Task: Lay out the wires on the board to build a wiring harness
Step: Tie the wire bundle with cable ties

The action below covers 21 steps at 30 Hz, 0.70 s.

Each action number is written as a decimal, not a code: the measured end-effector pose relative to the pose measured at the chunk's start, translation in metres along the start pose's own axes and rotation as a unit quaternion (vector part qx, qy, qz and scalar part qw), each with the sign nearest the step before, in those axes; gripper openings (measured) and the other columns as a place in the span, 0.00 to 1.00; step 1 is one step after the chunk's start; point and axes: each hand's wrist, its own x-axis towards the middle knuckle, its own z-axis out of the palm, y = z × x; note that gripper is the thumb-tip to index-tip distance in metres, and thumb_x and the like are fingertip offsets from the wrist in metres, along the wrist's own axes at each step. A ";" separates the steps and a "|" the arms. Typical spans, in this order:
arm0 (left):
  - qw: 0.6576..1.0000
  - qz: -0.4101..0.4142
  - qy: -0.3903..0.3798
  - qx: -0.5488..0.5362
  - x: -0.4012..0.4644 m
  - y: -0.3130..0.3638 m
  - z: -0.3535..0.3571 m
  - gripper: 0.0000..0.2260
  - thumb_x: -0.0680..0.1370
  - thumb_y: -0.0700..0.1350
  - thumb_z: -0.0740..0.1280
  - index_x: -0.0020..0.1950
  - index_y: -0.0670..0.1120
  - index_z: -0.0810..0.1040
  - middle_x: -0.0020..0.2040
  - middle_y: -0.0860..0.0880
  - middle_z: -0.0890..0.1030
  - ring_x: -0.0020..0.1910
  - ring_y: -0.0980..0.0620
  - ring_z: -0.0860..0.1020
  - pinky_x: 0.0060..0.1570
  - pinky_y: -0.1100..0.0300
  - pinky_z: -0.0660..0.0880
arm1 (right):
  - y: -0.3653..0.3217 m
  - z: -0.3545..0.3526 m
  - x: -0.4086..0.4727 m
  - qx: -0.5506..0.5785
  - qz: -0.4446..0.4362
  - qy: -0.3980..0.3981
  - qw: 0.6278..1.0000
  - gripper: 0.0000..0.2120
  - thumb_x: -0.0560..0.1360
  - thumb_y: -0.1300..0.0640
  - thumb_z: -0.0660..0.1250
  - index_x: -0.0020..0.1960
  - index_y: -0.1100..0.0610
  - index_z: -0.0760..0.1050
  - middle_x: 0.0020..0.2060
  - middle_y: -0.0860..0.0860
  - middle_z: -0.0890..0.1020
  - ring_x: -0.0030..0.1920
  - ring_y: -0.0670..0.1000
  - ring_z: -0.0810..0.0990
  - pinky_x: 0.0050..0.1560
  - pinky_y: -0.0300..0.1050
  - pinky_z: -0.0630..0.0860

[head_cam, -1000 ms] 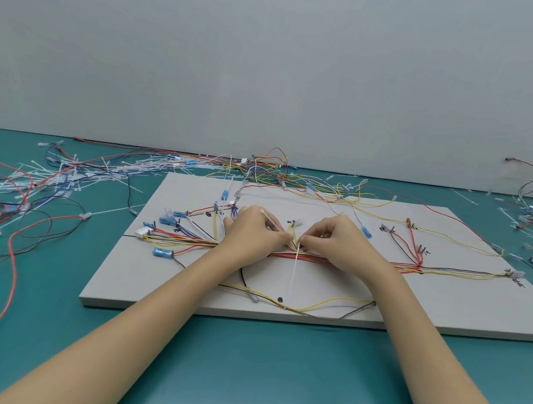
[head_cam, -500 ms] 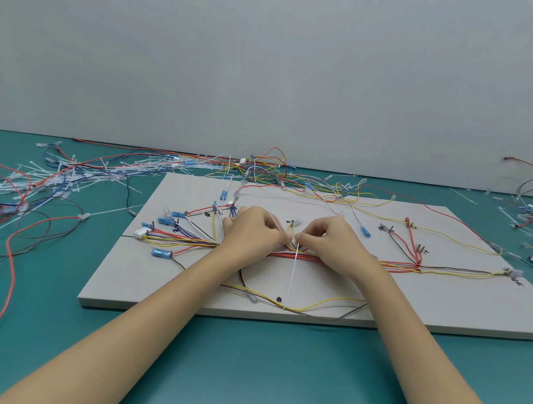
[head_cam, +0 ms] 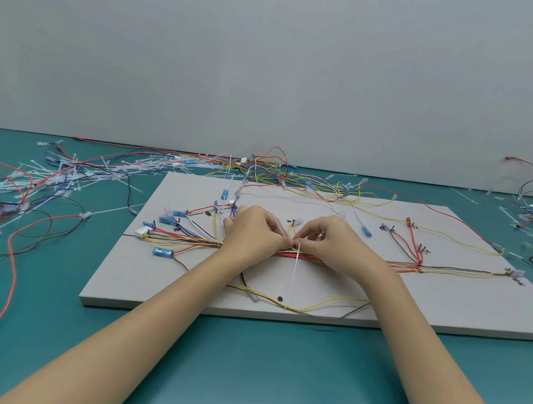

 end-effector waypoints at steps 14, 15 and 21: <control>0.999 -0.037 -0.002 -0.023 0.002 0.001 -0.001 0.13 0.67 0.51 0.75 0.23 0.53 0.77 0.34 0.55 0.79 0.57 0.46 0.73 0.52 0.51 0.60 | 0.003 -0.001 -0.002 0.086 0.005 -0.003 0.996 0.05 0.71 0.59 0.75 0.37 0.53 0.85 0.36 0.56 0.85 0.32 0.44 0.73 0.35 0.39 0.69; 0.999 -0.039 -0.001 -0.029 0.002 0.001 -0.001 0.13 0.67 0.51 0.74 0.24 0.53 0.77 0.34 0.55 0.79 0.57 0.46 0.73 0.51 0.52 0.60 | 0.003 -0.001 -0.002 0.087 0.004 -0.004 0.996 0.04 0.71 0.60 0.75 0.38 0.55 0.85 0.36 0.57 0.85 0.32 0.44 0.73 0.36 0.40 0.69; 0.998 -0.035 0.007 -0.049 0.002 0.000 0.001 0.09 0.70 0.54 0.73 0.34 0.51 0.85 0.44 0.54 0.83 0.59 0.50 0.71 0.51 0.52 0.59 | 0.005 0.003 -0.002 0.120 -0.029 0.009 0.992 0.08 0.71 0.62 0.75 0.38 0.50 0.85 0.32 0.48 0.84 0.29 0.39 0.70 0.32 0.31 0.66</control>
